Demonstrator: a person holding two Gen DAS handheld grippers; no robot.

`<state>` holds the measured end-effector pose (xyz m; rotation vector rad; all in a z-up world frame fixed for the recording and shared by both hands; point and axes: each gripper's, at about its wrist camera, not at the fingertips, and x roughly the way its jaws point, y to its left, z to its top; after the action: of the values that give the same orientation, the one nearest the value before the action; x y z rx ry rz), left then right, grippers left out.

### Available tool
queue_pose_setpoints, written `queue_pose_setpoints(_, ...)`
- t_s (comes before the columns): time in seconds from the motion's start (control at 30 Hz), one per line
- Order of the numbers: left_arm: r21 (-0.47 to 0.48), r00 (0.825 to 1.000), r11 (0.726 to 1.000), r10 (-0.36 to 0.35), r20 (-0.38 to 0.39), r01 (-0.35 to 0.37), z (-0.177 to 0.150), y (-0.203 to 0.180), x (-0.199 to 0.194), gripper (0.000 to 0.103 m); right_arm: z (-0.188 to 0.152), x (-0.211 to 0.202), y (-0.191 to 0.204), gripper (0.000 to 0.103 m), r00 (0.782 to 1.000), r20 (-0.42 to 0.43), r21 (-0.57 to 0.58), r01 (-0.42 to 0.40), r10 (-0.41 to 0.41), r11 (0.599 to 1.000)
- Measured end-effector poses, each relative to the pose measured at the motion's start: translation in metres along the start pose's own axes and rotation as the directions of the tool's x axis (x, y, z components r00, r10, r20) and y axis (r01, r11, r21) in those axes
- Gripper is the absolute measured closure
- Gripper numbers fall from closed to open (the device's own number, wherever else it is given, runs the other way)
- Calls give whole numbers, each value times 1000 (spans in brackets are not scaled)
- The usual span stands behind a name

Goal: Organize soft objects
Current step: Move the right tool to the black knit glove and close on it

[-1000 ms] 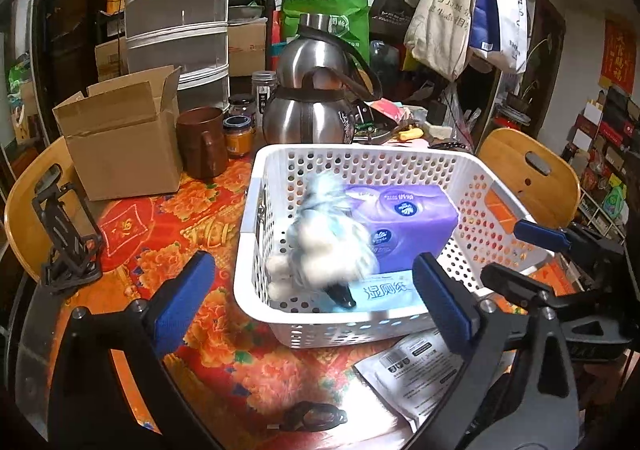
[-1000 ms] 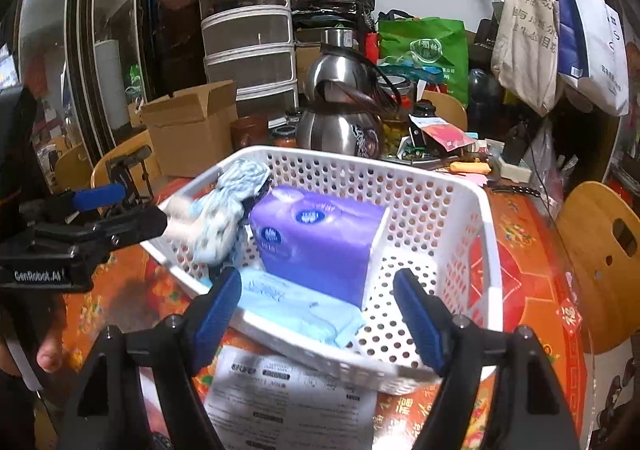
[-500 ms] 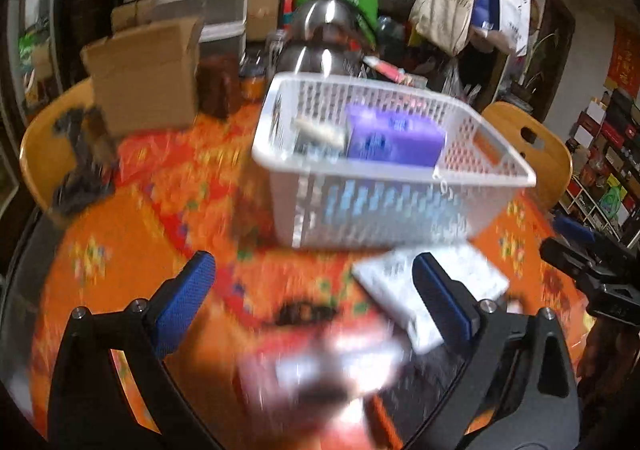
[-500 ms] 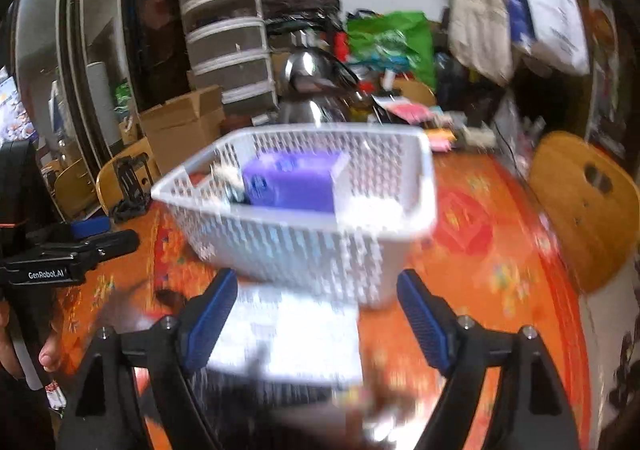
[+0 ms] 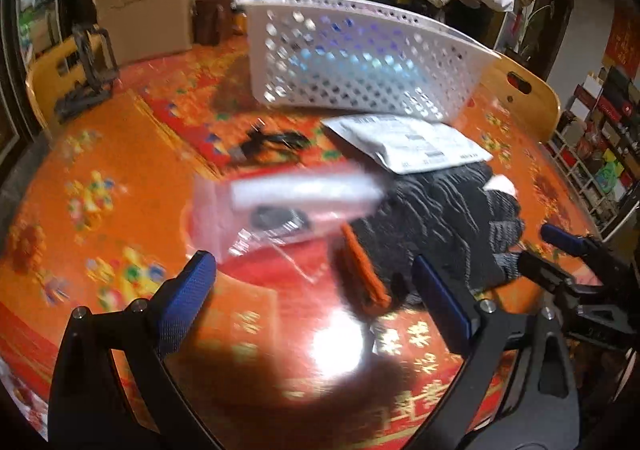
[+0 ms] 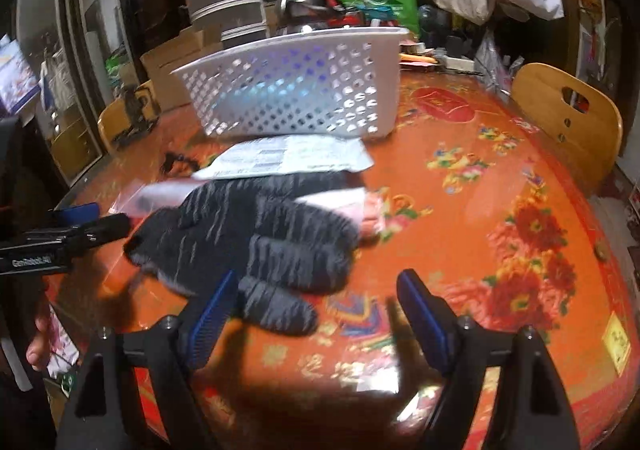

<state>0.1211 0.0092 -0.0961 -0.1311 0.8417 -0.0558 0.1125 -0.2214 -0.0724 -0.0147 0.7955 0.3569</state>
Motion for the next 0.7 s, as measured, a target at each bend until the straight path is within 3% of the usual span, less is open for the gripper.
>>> queue_pose_setpoints(0.37, -9, 998, 999, -52, -38, 52, -8, -16, 18, 26, -12, 9, 17, 42, 1000, 2, -52, 11, -10, 999)
queue_pose_setpoints(0.47, 16, 999, 999, -39, -29, 39, -8, -23, 20, 33, -14, 8, 22, 58, 1000, 5, -56, -13, 13, 998)
queue_pose_setpoints(0.5, 24, 999, 999, -36, -25, 37, -8, -24, 20, 40, -14, 8, 23, 64, 1000, 5, -56, -25, 26, 998)
queue_pose_setpoints(0.57, 36, 998, 998, -54, -16, 55, -10, -28, 18, 59, -14, 8, 24, 65, 1000, 10, -60, -26, 27, 998)
queue_pose_setpoints(0.6, 41, 997, 996, -75, -13, 76, -11, -31, 17, 73, -15, 8, 25, 67, 999, 13, -60, -28, 29, 998)
queue_pose_setpoints(0.7, 60, 995, 993, -101, 4, 101, -14, -37, 15, 78, -18, 6, 24, 76, 999, 21, -55, -49, 51, 997)
